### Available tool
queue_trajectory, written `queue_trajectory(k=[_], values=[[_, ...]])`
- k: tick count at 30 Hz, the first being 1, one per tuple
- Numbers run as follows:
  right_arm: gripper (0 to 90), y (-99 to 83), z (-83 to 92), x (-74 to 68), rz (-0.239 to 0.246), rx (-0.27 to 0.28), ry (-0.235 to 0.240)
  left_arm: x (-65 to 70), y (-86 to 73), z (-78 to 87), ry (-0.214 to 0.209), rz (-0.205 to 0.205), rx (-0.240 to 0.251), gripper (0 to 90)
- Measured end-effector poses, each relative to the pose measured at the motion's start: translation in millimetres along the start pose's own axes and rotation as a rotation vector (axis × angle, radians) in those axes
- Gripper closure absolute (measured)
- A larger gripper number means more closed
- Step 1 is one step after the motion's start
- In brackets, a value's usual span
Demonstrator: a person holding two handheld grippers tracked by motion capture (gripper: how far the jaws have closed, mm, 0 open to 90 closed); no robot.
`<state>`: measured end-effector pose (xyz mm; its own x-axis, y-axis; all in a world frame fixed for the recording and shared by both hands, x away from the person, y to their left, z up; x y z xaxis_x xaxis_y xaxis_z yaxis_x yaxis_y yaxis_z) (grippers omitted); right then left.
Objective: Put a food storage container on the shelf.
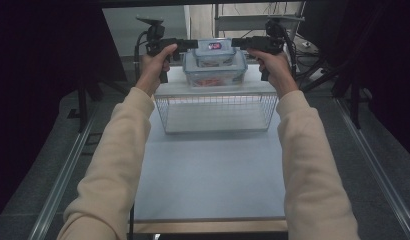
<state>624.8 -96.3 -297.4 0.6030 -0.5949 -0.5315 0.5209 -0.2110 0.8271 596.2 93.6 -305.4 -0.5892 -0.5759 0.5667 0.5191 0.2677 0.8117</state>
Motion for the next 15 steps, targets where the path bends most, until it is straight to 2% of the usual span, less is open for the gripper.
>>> queue_trajectory(k=[2,6,9,15], values=[[40.1,-1.2,8.0,-2.3,0.015,0.014,0.011,-0.1,-2.0,5.7,0.014,-0.025,0.001,26.9],[38.9,-7.7,23.5,-8.2,0.046,0.016,0.031,3.2,-6.7,19.4,0.004,-0.040,0.012,26.6],[38.7,-12.5,33.8,-9.9,0.073,0.016,0.028,5.0,-12.7,30.1,0.009,-0.073,0.005,26.4],[37.8,-22.4,50.7,-16.0,0.135,-0.011,0.047,16.7,-25.0,43.4,-0.006,-0.101,0.001,25.9]])
Point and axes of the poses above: each handheld gripper's, and its own axes: z roughly backward along the jaws, y roughly out of its top, x roughly to its right, the point moved 10 cm from there along -z, roughly forward along the jaws, and after that the axes turned 10 degrees about x, right-handed, at the moved point
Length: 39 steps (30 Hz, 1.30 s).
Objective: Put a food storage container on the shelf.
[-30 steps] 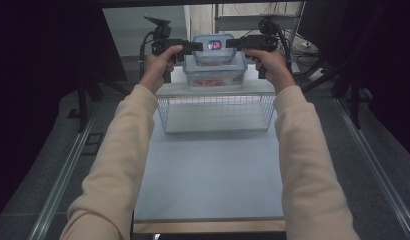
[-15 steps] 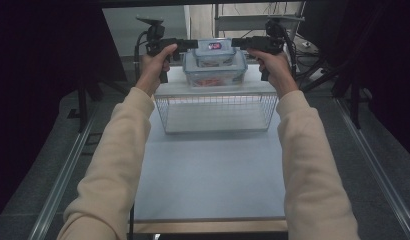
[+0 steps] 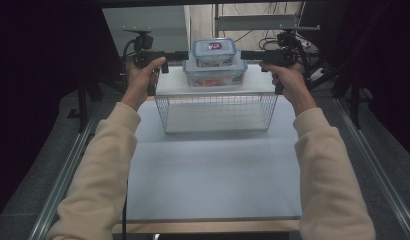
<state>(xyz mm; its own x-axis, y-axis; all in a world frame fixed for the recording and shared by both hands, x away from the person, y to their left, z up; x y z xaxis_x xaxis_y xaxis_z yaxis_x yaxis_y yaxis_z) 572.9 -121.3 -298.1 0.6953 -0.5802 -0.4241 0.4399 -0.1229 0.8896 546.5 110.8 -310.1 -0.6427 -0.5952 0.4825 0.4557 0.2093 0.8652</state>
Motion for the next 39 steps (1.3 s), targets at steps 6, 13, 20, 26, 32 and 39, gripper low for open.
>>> queue_trajectory(k=[6,13,20,26,32,39], values=[[37.0,-11.3,22.4,-7.4,0.049,-0.016,-0.001,7.7,-13.1,9.9,0.004,-0.031,-0.008,24.7],[36.2,-41.4,61.8,-16.8,0.106,-0.036,0.020,13.0,-47.2,31.1,0.025,-0.078,-0.023,24.5],[35.1,-82.7,89.1,-17.4,0.137,-0.061,0.028,19.0,-100.1,51.0,0.031,-0.111,-0.070,24.3],[33.4,-129.1,99.4,-12.9,0.150,-0.087,0.035,21.8,-145.0,67.2,0.028,-0.124,-0.091,24.2],[31.7,-176.7,105.4,-7.7,0.135,-0.106,0.040,19.0,-197.6,79.4,0.038,-0.119,-0.123,23.8],[29.8,-227.8,116.3,-1.2,0.138,-0.148,0.028,12.9,-243.0,83.5,0.049,-0.106,-0.184,23.6]])
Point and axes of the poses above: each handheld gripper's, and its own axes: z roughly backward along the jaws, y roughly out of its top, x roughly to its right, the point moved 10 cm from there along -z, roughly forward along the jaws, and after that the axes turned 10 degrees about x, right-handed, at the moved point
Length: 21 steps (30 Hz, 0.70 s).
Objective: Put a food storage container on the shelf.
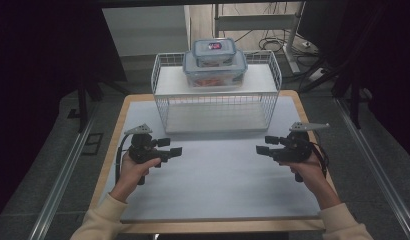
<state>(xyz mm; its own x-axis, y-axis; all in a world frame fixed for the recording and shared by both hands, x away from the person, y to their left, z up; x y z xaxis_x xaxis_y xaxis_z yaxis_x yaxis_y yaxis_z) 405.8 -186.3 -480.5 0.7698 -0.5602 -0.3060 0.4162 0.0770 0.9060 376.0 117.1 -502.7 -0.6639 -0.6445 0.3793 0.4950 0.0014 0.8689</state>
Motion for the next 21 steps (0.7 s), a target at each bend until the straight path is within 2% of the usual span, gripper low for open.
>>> queue_trajectory(k=[4,8,15,18,21], values=[[29.0,-22.9,0.2,2.4,-0.007,-0.023,-0.014,-2.7,-14.0,-4.1,0.007,0.009,-0.016,23.4],[28.3,-34.7,-2.5,3.6,-0.005,-0.054,-0.025,-3.5,-22.2,-8.8,0.014,0.006,-0.040,23.2],[27.0,-35.7,-2.5,4.3,0.013,-0.051,-0.039,-0.8,-25.4,-9.9,0.029,-0.017,-0.048,22.9],[23.5,-36.6,-1.3,4.6,0.028,-0.046,-0.051,-2.7,-28.4,-10.5,0.045,-0.024,-0.052,22.1],[19.3,-38.8,-1.9,5.1,0.021,-0.052,-0.060,-5.0,-32.1,-12.2,0.057,-0.026,-0.061,21.2]])
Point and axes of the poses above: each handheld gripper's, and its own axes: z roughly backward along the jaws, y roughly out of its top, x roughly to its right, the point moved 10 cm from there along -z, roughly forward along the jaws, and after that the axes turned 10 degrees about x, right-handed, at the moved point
